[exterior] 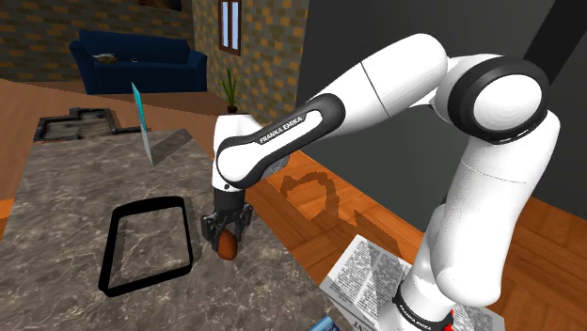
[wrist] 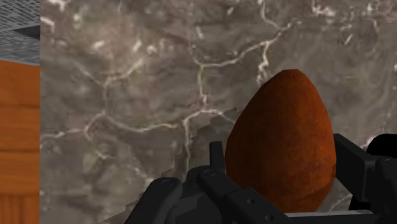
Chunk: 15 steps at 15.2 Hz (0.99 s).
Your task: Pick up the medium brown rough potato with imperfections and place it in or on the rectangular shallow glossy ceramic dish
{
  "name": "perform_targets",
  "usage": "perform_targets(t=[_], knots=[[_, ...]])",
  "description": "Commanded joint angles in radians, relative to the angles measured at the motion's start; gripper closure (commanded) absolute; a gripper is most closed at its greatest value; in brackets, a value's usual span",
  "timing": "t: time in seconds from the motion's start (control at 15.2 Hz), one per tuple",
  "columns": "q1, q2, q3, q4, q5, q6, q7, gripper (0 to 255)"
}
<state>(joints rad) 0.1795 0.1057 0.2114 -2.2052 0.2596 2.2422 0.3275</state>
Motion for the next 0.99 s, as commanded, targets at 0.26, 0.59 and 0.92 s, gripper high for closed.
perform_targets(t=[0.26,0.59,0.92], knots=[[-0.003,-0.044,-0.001,0.027,-0.002,-0.070,0.012,255],[-0.005,-0.079,-0.003,0.057,-0.004,-0.134,0.023,255],[-0.007,-0.108,-0.005,0.093,-0.007,-0.198,0.034,255]])
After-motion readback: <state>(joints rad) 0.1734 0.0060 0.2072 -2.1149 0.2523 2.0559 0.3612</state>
